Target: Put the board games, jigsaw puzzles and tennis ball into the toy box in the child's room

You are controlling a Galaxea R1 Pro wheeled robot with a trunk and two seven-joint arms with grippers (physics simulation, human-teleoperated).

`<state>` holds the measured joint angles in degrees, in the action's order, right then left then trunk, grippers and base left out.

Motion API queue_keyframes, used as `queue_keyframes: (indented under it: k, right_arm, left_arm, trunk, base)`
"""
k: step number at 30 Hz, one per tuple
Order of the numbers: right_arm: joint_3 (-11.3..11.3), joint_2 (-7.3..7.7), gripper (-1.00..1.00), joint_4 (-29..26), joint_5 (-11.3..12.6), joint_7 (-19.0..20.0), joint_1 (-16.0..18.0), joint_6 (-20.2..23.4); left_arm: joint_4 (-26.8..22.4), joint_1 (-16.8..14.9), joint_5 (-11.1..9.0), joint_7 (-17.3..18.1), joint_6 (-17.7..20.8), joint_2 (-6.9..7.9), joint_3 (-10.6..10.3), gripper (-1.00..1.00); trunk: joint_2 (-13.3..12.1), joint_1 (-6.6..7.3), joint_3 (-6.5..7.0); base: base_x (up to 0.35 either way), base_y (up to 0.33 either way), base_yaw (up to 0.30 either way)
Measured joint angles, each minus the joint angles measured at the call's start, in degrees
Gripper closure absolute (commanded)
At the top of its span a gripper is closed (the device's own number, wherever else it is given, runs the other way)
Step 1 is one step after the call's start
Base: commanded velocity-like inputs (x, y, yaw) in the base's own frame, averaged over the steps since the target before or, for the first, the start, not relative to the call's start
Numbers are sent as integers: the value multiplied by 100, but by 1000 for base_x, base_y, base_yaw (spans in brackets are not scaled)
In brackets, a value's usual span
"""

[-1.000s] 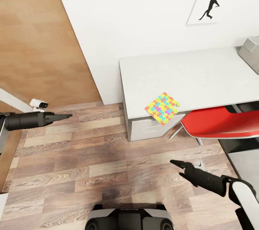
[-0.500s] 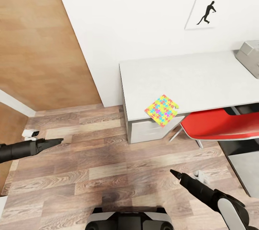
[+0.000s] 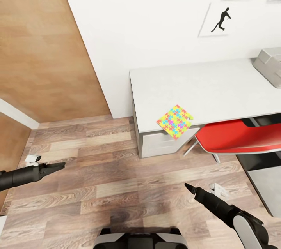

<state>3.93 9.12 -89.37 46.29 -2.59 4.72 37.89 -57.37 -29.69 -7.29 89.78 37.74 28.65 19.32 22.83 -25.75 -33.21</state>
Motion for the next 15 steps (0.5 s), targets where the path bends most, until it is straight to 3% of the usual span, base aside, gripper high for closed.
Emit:
queue_keyframes:
  k: [15]
  right_arm:
    - [-43,-5,-100,45,-27,-3,0,-13]
  left_arm:
    - [7,0,26,-164,-16,-12,-37,-100]
  trunk:
    - [0,0,137]
  base:
    - [0,0,0]
